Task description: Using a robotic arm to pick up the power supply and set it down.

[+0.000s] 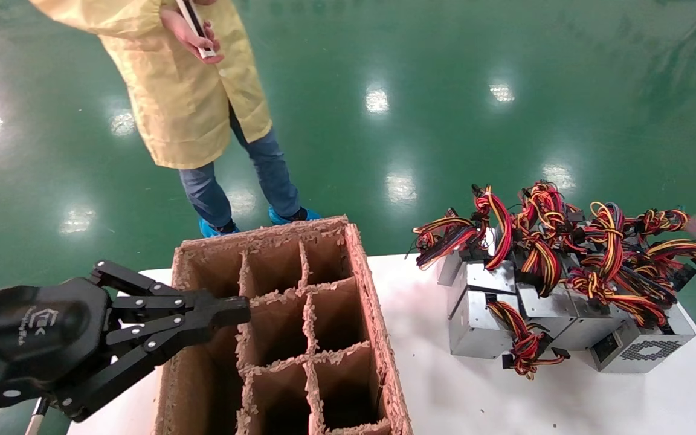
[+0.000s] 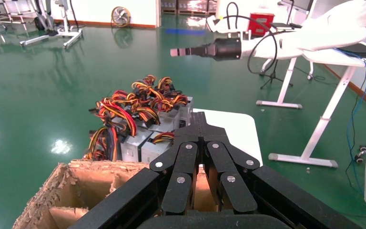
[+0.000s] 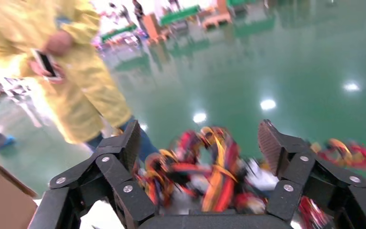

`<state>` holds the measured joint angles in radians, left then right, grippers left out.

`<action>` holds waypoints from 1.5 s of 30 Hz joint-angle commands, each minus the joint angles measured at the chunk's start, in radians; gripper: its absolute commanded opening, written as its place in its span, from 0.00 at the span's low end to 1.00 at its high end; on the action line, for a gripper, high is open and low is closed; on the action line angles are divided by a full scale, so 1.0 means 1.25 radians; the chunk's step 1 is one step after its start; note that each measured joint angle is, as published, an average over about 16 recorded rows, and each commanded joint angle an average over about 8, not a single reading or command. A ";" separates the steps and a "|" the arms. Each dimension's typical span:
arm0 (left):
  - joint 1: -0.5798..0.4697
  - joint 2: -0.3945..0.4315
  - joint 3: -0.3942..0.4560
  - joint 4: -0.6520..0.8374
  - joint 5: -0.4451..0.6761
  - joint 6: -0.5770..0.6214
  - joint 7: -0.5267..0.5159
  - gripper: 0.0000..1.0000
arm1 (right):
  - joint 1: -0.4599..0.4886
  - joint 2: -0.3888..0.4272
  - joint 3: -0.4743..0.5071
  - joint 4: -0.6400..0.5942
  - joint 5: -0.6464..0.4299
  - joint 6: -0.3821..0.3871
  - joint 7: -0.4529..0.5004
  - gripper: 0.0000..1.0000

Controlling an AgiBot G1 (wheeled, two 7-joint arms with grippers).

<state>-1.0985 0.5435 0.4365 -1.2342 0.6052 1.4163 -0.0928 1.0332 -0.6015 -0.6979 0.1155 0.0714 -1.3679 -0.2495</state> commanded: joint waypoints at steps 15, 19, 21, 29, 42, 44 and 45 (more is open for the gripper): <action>0.000 0.000 0.000 0.000 0.000 0.000 0.000 0.82 | 0.011 -0.003 0.054 0.142 -0.075 -0.051 0.040 1.00; 0.000 0.000 0.000 0.000 0.000 0.000 0.000 1.00 | 0.013 -0.003 0.076 0.203 -0.119 -0.055 0.064 1.00; 0.000 0.000 0.000 0.000 0.000 0.000 0.000 1.00 | 0.014 -0.003 0.087 0.234 -0.141 -0.057 0.076 1.00; 0.000 0.000 0.000 0.000 0.000 0.000 0.000 1.00 | 0.017 -0.004 0.131 0.358 -0.229 -0.065 0.125 1.00; 0.000 0.000 0.000 0.000 0.000 0.000 0.000 1.00 | 0.023 -0.005 0.201 0.557 -0.372 -0.078 0.202 1.00; 0.000 0.000 0.000 0.000 0.000 0.000 0.000 1.00 | 0.023 -0.006 0.212 0.588 -0.394 -0.080 0.214 1.00; 0.000 0.000 0.000 0.000 0.000 0.000 0.000 1.00 | 0.024 -0.006 0.218 0.604 -0.405 -0.081 0.220 1.00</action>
<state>-1.0985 0.5434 0.4365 -1.2342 0.6052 1.4163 -0.0927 1.0631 -0.6087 -0.4260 0.8699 -0.4347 -1.4688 0.0261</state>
